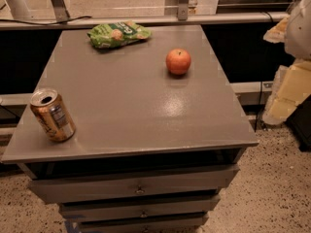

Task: Pick orange can

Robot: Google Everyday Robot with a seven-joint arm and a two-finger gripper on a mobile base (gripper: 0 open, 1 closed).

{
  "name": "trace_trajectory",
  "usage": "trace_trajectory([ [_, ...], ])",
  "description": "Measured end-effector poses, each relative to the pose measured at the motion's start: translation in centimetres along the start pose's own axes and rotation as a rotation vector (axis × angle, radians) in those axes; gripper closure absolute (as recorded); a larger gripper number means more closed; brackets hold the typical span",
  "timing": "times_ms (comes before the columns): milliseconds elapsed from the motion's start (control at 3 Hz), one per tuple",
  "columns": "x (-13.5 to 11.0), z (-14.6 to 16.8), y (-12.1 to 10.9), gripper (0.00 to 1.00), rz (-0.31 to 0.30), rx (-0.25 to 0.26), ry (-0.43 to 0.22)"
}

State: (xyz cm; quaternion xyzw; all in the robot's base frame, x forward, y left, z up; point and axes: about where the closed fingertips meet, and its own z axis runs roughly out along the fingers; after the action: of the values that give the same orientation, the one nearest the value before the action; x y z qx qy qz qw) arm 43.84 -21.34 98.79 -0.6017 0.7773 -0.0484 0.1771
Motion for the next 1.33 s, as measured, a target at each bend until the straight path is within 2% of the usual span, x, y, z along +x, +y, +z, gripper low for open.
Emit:
trace_trajectory([
  [333, -0.1, -0.1, 0.0, 0.00, 0.002, 0.002, -0.006],
  [667, -2.9, 0.9, 0.7, 0.00, 0.023, -0.022, -0.089],
  [1000, -10.8, 2.6, 2.6, 0.00, 0.067, -0.087, -0.290],
  [1333, -19.2, 2.9, 5.4, 0.00, 0.111, -0.157, -0.498],
])
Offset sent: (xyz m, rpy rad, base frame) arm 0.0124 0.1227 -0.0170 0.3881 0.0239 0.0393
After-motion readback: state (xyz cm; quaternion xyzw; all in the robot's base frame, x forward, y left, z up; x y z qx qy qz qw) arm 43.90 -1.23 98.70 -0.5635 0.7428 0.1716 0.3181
